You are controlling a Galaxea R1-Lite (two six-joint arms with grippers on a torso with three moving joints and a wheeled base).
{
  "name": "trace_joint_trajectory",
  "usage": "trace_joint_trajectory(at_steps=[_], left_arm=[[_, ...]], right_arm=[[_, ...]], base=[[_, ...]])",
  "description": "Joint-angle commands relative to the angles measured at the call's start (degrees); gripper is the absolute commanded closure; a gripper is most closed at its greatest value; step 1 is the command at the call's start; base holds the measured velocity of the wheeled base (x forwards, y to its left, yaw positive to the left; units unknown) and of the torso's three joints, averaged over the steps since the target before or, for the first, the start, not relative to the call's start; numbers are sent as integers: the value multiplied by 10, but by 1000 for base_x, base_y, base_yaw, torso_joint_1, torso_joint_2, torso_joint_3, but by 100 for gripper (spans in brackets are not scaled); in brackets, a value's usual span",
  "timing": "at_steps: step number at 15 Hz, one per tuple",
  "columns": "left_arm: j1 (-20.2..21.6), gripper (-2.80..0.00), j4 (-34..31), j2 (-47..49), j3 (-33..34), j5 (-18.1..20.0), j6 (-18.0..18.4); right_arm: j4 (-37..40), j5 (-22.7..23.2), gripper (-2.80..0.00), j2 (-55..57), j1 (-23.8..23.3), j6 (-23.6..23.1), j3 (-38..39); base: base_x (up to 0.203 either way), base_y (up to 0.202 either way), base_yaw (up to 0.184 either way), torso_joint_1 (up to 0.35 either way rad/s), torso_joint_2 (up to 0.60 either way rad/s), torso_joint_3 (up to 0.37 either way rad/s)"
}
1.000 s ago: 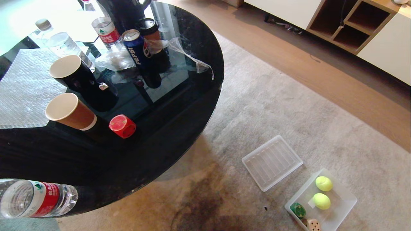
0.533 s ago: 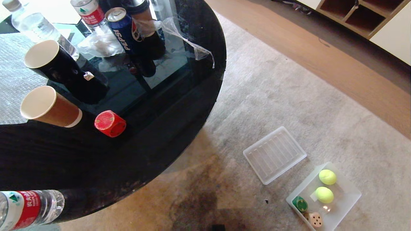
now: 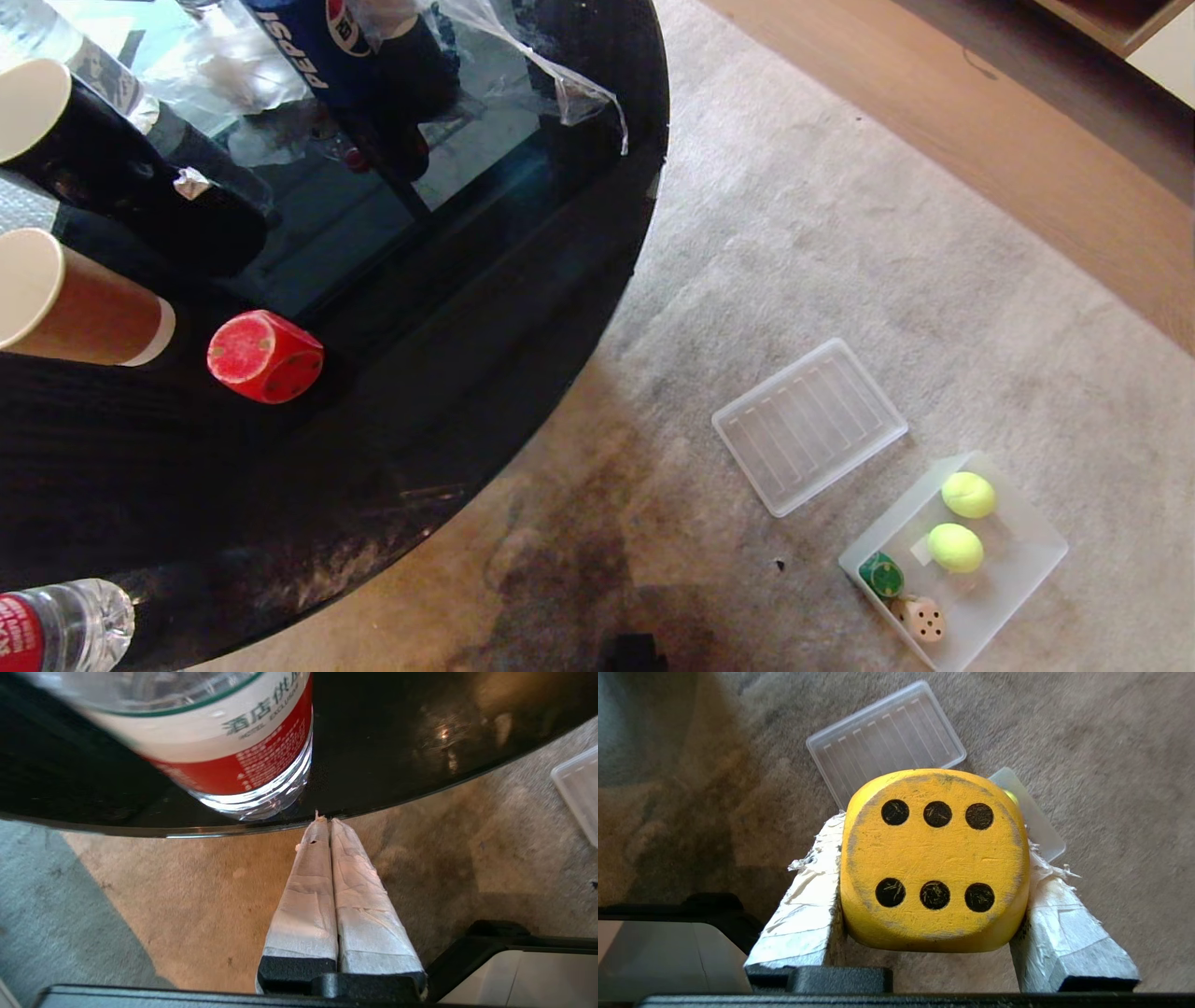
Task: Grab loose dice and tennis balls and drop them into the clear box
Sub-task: Put the toys in the box
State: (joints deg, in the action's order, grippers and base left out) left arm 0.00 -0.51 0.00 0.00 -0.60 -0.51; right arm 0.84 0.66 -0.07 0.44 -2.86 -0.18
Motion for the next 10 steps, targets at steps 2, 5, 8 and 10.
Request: trace_joint_trajectory(at_steps=[2, 5, 8, 10], left_arm=[[0, 0, 0, 0, 0, 0, 0], [0, 0, 0, 0, 0, 0, 0], [0, 0, 0, 0, 0, 0, 0], [0, 0, 1, 0, 0, 0, 0]], right_arm=[[-1, 0, 0, 0, 0, 0, 0], [-1, 0, 0, 0, 0, 0, 0], [-1, 0, 0, 0, 0, 0, 0], [-1, 0, 0, 0, 0, 0, 0]], base=[[0, 0, 0, 1, 6, -204], [0, 0, 0, 1, 6, -196], [0, 0, 0, 2, 2, -195], [0, 0, 0, 3, 1, -116]])
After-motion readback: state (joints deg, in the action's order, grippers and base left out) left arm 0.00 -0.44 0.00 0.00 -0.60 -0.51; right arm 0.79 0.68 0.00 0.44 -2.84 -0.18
